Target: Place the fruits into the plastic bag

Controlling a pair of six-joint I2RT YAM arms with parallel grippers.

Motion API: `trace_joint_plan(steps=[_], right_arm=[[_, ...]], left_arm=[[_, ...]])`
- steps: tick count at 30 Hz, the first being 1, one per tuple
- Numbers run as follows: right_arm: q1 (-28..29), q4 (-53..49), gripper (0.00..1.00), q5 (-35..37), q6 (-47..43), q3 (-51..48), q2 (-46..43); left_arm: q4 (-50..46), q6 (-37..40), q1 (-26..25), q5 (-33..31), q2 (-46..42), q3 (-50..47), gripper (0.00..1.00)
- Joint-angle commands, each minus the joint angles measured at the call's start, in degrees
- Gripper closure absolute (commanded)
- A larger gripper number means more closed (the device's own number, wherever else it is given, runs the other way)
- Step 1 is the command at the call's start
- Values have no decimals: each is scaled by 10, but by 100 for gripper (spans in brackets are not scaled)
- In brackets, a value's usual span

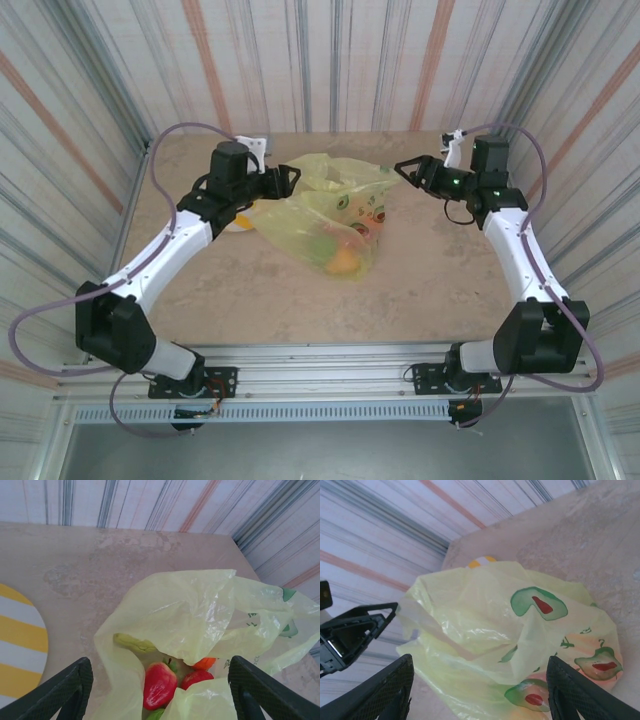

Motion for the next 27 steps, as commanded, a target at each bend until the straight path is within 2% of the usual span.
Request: trace_joint_plan(steps=[1,10,14,17,20,23,27], right_arm=[[-8,11,27,-17,10,0,-24],[-44,5,23,-7,5,-8,-56],[-56,-9,19,9,-5,-11,-64],[-56,-27,10,58,-27,-22,-73],[-46,-52,1,149,-64,-41,-85],[-29,-54,1,245,-94,-72,-98],[-22,-23,1,317,-95,-123,-109]], left_arm=[[-11,23,8,-24,-40,-18,23],[21,39,14,-73,-130,-91,15],[37,54,17,-116,-177,-137,11],[44,58,25,-171,-215,-184,8],[60,43,51,-201,-254,-244,5],[78,7,95,-208,-291,-304,4],[93,-20,156,-197,-331,-368,2]])
